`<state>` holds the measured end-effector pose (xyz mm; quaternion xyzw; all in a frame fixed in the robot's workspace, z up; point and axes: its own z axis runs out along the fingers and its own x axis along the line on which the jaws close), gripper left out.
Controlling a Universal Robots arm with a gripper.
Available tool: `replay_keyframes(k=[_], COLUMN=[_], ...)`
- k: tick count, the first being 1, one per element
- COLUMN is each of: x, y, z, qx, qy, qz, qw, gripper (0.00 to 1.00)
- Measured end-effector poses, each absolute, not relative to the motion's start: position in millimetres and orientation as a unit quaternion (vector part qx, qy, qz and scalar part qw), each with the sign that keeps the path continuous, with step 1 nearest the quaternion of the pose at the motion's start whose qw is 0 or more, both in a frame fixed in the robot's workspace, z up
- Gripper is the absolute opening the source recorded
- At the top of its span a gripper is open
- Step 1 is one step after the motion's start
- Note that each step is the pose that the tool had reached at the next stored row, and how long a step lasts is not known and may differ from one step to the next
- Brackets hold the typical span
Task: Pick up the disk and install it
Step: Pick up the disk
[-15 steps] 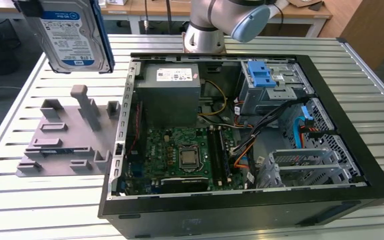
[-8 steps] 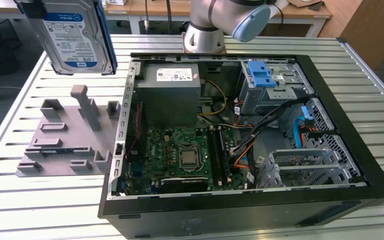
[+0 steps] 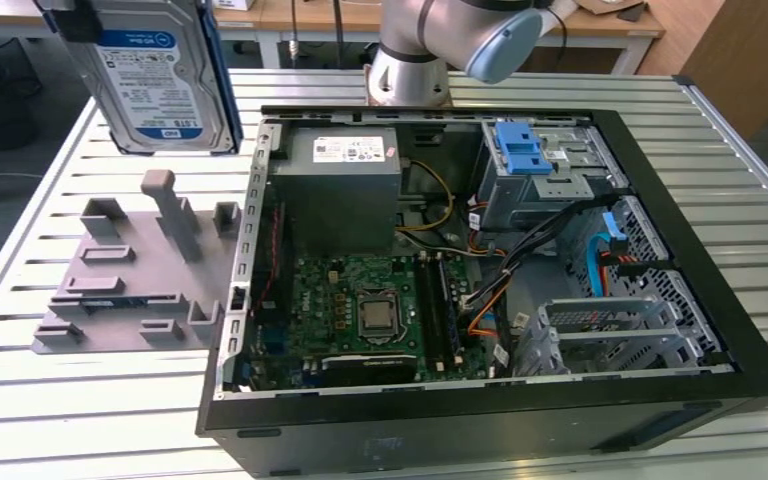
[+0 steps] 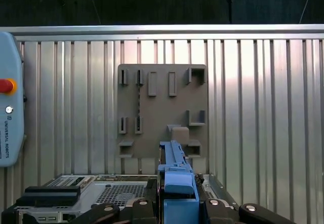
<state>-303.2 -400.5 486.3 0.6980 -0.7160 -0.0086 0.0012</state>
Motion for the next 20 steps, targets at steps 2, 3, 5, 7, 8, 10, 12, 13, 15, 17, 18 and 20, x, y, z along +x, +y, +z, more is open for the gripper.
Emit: replay_keyframes(k=[2, 3, 5, 7, 8, 10, 12, 13, 15, 17, 18, 20], x=[-301.2, -300.2, -298.3, -297.4, -297.4, -296.7, -296.6, -296.5, -295.8, -294.8, -294.2, -293.5], y=[-401.9, -402.6, -403.8, -404.2, -404.2, -404.4, -404.5, -404.5, -404.4, -404.4, -404.5, -404.5], z=[486.3, 486.3, 486.3, 486.3, 486.3, 486.3, 486.3, 486.3, 486.3, 486.3, 486.3, 486.3], qx=[0.698, 0.698, 0.698, 0.698, 0.698, 0.698, 0.698, 0.698, 0.698, 0.698, 0.698, 0.698], qy=[-0.716, -0.716, -0.716, -0.716, -0.716, -0.716, -0.716, -0.716, -0.716, -0.716, -0.716, -0.716], qz=[-0.009, -0.009, -0.009, -0.009, -0.009, -0.009, -0.009, -0.009, -0.009, -0.009, -0.009, -0.009], qw=[0.001, 0.001, 0.001, 0.001, 0.001, 0.001, 0.001, 0.001, 0.001, 0.001, 0.001, 0.001], gripper=[0.36, 0.36, 0.36, 0.36, 0.36, 0.36, 0.36, 0.36, 0.36, 0.36, 0.36, 0.36])
